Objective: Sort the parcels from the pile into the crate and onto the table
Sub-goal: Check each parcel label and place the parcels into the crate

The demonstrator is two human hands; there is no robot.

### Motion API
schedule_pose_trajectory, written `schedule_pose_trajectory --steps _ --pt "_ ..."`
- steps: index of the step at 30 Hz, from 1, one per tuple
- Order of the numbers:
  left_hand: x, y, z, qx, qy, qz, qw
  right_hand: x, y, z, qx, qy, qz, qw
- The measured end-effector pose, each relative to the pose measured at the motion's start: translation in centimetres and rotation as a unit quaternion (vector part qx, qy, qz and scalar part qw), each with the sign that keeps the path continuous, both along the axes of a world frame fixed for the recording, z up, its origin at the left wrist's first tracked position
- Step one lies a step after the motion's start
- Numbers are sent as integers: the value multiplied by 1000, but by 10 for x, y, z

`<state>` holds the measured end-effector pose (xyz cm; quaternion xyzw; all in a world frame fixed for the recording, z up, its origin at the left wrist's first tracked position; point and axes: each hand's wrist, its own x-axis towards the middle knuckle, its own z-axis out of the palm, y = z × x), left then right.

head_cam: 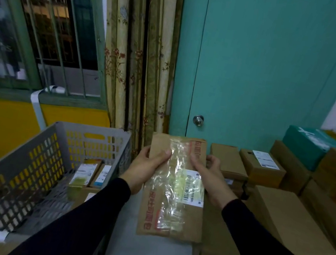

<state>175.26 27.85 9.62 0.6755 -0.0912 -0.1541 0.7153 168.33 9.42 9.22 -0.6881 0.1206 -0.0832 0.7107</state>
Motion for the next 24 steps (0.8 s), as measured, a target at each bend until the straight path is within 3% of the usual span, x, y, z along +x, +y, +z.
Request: schedule_pose_trajectory --steps 6,16,21,24 --pt "-7 -1 -1 28 -22 7 999 0 4 -7 -28 -12 -42 999" --pt "-11 -3 -4 41 -42 -21 998 -9 -6 -11 -31 0 -12 999" --pt "-9 0 -1 86 -32 -98 991 -9 -9 -17 96 63 66 991" --pt "-11 -2 5 28 39 -124 991 -8 -12 -18 213 30 52 975"
